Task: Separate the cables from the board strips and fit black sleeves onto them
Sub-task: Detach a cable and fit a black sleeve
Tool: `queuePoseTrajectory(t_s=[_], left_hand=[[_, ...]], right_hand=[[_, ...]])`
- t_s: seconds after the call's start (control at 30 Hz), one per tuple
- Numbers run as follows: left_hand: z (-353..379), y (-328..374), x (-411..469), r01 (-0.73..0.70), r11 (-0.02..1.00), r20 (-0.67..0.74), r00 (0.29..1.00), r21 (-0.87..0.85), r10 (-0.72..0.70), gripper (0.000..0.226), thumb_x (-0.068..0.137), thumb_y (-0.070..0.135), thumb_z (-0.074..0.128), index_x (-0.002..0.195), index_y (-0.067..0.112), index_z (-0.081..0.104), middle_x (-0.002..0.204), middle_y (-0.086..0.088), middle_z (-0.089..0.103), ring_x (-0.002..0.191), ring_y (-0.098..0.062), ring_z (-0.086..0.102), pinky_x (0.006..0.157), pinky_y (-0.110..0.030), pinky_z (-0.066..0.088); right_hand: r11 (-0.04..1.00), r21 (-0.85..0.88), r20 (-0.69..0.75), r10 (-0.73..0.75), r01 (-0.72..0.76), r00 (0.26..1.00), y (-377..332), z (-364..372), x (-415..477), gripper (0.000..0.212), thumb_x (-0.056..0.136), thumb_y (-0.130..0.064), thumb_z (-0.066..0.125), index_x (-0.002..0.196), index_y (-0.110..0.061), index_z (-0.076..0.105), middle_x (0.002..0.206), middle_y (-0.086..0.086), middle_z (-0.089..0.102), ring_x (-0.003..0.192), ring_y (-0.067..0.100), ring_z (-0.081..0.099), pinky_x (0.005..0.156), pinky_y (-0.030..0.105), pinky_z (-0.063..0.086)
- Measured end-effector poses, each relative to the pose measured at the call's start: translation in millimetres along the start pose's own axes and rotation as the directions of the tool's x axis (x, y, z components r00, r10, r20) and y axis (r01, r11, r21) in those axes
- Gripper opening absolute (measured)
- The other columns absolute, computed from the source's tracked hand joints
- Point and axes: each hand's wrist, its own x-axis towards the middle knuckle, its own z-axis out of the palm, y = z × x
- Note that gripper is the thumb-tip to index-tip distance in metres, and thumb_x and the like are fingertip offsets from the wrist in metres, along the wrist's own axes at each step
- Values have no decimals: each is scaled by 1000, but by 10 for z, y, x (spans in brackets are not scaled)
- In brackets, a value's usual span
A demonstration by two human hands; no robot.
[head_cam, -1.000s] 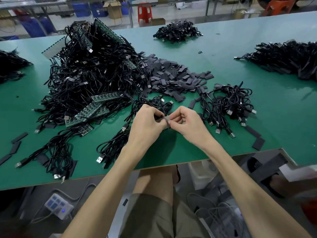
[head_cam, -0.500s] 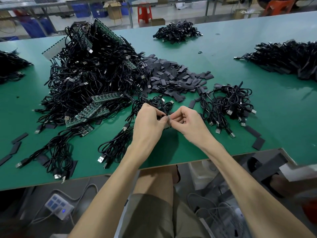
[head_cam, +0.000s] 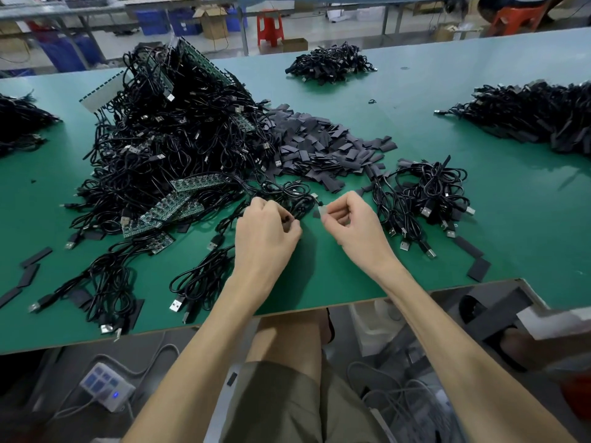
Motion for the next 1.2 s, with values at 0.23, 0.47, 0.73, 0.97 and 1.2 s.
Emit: queuePoseTrajectory(t_s=[0.23, 0.47, 0.73, 0.97, 1.2], left_hand=[[-82, -260, 70, 16, 961, -97, 995, 276, 11, 15, 90, 6, 62, 102, 13, 59, 112, -8, 48, 108, -30, 44, 95, -41, 28], [-144, -368, 104, 42, 920, -183, 983, 389, 32, 43, 72, -17, 58, 106, 9, 56, 125, -14, 42, 115, -35, 37, 95, -44, 25], [201, 37, 127, -349, 932, 26, 935, -98, 353, 68, 96, 14, 67, 156, 13, 35, 153, -4, 43, 137, -20, 41, 115, -36, 32], [407, 120, 271, -444, 858, -63, 894, -257, 444, 49, 97, 11, 66, 145, 11, 54, 156, -3, 46, 149, -21, 36, 121, -44, 31], [435, 63, 233, -497, 827, 6, 856, -264, 516, 32, 107, 28, 48, 132, 15, 63, 130, 1, 65, 128, -19, 54, 111, -46, 36]], right_hand=[[993, 117, -303, 5, 32, 953, -5, -53, 13, 9, 105, -25, 59, 104, -18, 53, 95, -6, 58, 77, -9, 54, 73, 14, 47], [989, 137, -366, -2, 56, 931, 12, -41, 34, 9, 106, -28, 58, 104, -21, 53, 94, -7, 58, 79, -6, 55, 74, 15, 47], [978, 142, -275, -106, 150, 956, 25, -74, 14, 17, 105, -14, 57, 103, -27, 68, 103, -5, 70, 89, 17, 63, 79, 43, 52], [980, 93, -238, -152, 178, 959, 33, -79, 13, 18, 103, -13, 62, 107, -24, 75, 109, -3, 71, 103, 12, 66, 86, 25, 52], [966, 98, -282, -202, 238, 938, 4, -87, -1, 36, 100, -3, 62, 100, -38, 70, 109, -1, 65, 106, 15, 64, 91, 28, 52]])
